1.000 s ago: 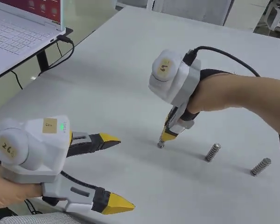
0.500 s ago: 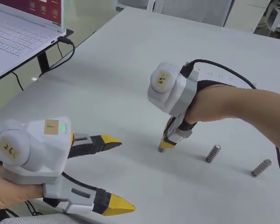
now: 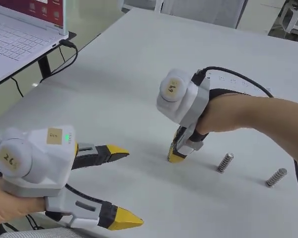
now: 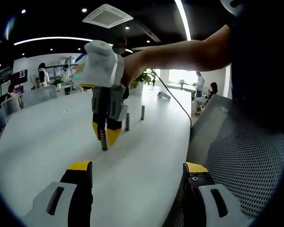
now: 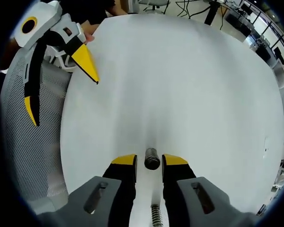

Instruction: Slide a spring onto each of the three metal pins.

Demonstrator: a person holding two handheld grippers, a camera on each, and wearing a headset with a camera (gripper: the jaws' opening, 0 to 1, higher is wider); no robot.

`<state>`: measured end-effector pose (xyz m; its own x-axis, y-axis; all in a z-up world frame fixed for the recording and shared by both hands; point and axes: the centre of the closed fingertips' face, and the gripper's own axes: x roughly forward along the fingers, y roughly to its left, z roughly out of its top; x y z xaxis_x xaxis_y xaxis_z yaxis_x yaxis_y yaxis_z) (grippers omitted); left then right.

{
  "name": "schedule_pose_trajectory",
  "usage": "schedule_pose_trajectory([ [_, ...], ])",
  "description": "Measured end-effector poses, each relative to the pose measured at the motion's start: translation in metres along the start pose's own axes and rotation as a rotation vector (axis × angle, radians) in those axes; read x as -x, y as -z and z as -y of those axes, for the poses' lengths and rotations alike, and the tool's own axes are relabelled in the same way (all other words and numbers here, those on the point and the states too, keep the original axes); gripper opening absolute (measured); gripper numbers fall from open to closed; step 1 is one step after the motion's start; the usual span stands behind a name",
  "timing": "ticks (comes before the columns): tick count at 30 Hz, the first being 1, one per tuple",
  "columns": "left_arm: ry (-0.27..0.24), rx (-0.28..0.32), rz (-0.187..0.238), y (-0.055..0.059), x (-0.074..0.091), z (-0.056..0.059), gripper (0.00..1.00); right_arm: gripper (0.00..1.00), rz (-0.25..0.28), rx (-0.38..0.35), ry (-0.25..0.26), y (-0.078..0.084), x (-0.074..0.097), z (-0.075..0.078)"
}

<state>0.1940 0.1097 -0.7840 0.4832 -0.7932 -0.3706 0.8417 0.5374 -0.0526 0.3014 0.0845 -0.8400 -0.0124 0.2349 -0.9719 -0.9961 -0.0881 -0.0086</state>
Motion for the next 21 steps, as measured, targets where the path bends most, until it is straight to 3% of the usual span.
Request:
schedule_pose_trajectory([
  [13, 0.003, -0.002, -0.002, -0.001, -0.002, -0.002, 0.75, 0.32, 0.041, -0.037, 0.004, 0.010, 0.003, 0.008],
  [21, 0.005, -0.010, -0.003, -0.005, -0.005, -0.004, 0.75, 0.34, 0.080, -0.078, 0.004, 0.018, 0.011, -0.001],
])
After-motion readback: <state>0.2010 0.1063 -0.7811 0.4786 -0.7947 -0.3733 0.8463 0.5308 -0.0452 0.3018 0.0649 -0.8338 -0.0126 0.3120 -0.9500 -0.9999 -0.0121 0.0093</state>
